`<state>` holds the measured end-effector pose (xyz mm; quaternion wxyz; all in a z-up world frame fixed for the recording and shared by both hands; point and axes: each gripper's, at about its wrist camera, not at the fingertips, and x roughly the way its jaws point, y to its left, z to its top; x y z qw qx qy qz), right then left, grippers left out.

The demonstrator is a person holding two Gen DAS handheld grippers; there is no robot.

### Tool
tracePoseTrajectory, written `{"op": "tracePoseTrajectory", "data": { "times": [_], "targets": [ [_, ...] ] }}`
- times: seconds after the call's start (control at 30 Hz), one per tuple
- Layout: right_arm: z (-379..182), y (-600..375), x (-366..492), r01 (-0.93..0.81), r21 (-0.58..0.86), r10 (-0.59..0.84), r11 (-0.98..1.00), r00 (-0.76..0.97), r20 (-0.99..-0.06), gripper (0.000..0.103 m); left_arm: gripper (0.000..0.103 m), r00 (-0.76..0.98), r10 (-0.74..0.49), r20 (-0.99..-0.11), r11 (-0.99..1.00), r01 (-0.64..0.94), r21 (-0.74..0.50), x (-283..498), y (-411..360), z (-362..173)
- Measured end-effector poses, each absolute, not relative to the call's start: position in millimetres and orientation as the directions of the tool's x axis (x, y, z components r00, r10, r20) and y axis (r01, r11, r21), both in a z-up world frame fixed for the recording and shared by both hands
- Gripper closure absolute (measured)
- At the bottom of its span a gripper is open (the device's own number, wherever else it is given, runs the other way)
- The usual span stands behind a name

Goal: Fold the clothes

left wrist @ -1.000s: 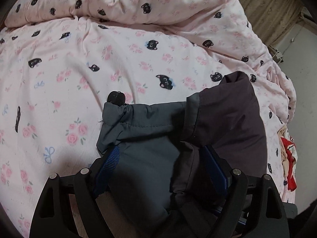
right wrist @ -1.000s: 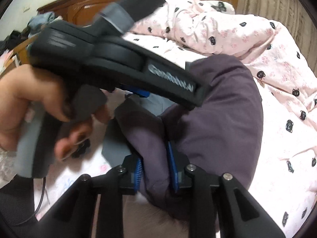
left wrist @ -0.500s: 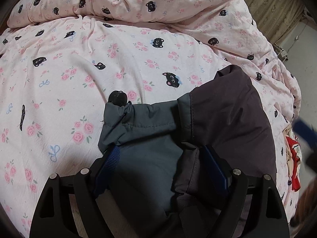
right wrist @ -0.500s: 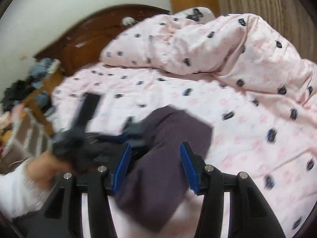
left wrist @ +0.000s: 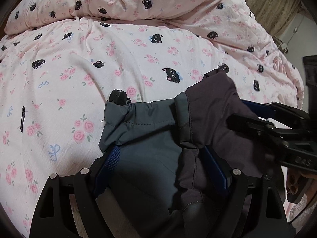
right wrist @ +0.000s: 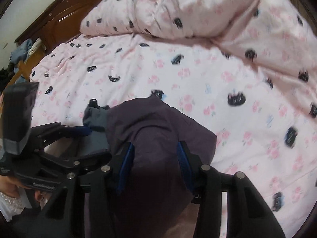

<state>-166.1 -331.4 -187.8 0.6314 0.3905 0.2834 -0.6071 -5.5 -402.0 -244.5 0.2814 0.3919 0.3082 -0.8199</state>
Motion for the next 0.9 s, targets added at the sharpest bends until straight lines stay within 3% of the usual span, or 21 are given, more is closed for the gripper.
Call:
{"op": "tracePoseTrajectory", "data": {
  "times": [0.27, 0.43, 0.73, 0.77, 0.83, 0.9],
  "targets": [
    [-196.7, -333.0, -176.1, 0.976, 0.207, -0.536, -0.069, 0.138, -0.833, 0.053, 0.021, -0.541, -0.231, -0.809, -0.662, 0.696, -0.277, -3.6, -398.9, -244.9],
    [-154.2, -301.8, -164.1, 0.98, 0.191, -0.605, -0.058, 0.118, -0.788, 0.053, 0.021, -0.545, -0.238, -0.804, -0.667, 0.693, -0.273, -2.4, -396.8, -244.4],
    [-161.8, -250.8, -123.1, 0.999, 0.019, -0.548, 0.03, 0.032, -0.836, 0.053, 0.021, -0.551, -0.281, -0.786, -0.685, 0.689, -0.238, -1.5, -388.1, -245.7],
    [-165.7, -250.8, -123.7, 1.0, 0.013, -0.548, 0.02, 0.022, -0.836, 0.051, 0.02, -0.551, -0.292, -0.782, -0.688, 0.689, -0.229, -1.6, -386.3, -246.1],
    [-175.6, -251.9, -127.0, 1.0, 0.003, -0.539, -0.009, -0.003, -0.842, 0.037, 0.021, -0.553, -0.306, -0.775, -0.692, 0.688, -0.218, -1.0, -384.3, -247.9],
    [-187.4, -250.2, -139.4, 0.995, 0.081, -0.539, -0.054, 0.04, -0.841, 0.031, 0.021, -0.56, -0.319, -0.765, -0.696, 0.686, -0.212, 0.1, -382.8, -250.2]
  ]
}}
